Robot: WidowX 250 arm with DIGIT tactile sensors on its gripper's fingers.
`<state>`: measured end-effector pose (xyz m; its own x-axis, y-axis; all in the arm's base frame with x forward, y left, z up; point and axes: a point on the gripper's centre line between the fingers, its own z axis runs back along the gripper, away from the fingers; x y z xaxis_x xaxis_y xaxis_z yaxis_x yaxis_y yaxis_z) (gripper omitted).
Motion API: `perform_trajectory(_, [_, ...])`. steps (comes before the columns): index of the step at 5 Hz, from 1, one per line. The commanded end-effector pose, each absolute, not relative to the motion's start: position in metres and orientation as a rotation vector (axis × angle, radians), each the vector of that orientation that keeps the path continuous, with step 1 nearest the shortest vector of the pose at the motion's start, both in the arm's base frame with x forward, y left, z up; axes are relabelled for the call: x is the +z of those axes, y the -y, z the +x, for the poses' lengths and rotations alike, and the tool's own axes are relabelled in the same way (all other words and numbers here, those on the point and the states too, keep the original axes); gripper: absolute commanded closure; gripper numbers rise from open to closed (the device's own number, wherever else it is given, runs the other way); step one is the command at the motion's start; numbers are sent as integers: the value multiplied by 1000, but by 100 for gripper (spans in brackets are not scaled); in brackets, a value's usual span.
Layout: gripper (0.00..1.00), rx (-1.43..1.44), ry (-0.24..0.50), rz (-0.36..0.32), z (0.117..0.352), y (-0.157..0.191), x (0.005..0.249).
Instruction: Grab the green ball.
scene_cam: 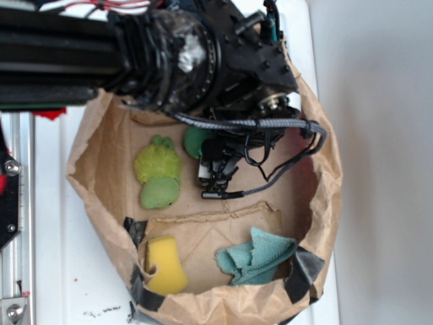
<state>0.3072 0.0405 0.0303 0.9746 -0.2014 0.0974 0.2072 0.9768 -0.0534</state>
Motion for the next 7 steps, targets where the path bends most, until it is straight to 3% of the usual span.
perform_trajectory(1, [100, -274, 227, -63, 313, -32, 79])
perform_trajectory(3, [100, -288, 365, -149, 302, -9, 156])
perform_trajectory(5, [100, -221, 365, -96, 285, -9, 224])
perform_trajectory(7, [100, -189, 364, -47, 268, -4, 250])
